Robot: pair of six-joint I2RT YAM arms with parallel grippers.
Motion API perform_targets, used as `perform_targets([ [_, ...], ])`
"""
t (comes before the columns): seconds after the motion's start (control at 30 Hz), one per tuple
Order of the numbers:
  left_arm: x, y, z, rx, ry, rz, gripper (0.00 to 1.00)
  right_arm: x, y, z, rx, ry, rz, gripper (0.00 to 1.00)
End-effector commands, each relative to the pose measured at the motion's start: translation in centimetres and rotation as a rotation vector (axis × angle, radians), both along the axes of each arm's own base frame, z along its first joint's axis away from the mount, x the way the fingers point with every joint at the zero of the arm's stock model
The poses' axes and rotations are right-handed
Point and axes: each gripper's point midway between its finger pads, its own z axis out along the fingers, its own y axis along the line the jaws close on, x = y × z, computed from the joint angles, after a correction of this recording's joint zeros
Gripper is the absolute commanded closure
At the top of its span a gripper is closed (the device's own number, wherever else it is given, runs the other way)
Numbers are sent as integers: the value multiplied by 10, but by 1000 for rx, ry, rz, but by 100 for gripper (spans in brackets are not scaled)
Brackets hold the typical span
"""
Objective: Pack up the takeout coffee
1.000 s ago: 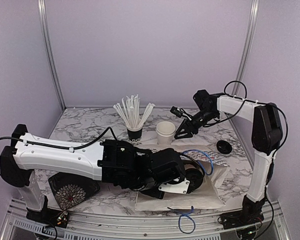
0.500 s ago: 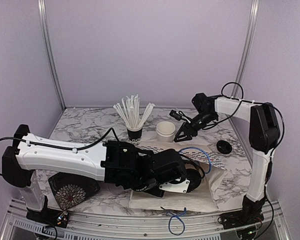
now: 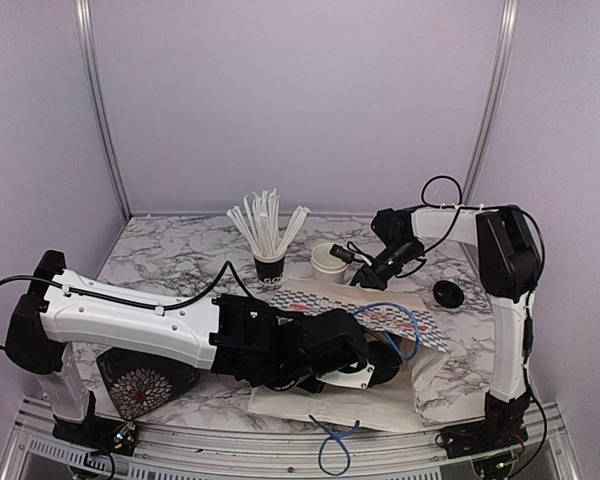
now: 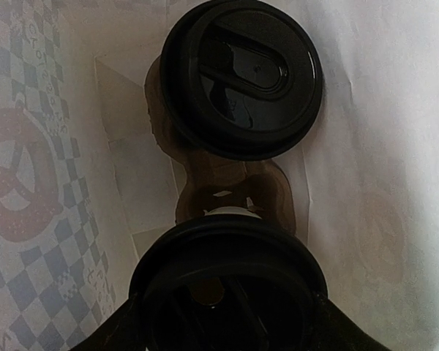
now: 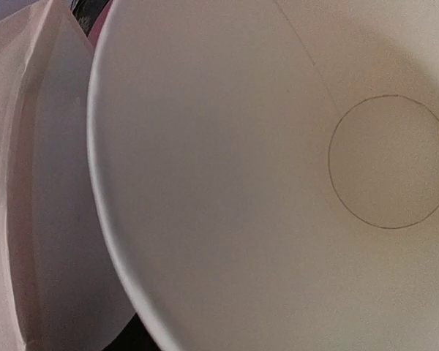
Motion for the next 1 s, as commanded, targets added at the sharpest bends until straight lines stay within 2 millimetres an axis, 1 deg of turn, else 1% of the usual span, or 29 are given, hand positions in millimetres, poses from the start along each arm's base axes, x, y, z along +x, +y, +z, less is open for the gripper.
perform_targets([
  [0.0, 7, -3, 13, -46, -32, -7, 45, -18, 11, -5, 6, 56, 45, 57],
  [0.1, 6, -2, 13, -48, -24, -12, 45, -24, 14, -11, 10, 90, 55, 57],
  [0.23, 5, -2, 22, -72, -25, -8, 45, -35, 20, -18, 22, 151, 82, 58],
  [0.4, 1, 3, 36, -110, 9, 5, 45, -55, 28, -17, 52, 227, 123, 59],
  [0.47, -2, 7, 37, -118, 32, 10, 45, -61, 28, -19, 48, 241, 132, 60],
  [0.53, -6, 10, 37, -122, 52, 11, 46, -65, 28, -21, 43, 253, 136, 60],
  [0.7, -16, 21, 27, -111, 107, -9, 46, -71, 27, -28, 23, 279, 135, 60],
  [0.97, -17, 35, 11, -65, 116, -8, 47, -63, 29, -32, 3, 265, 120, 61],
])
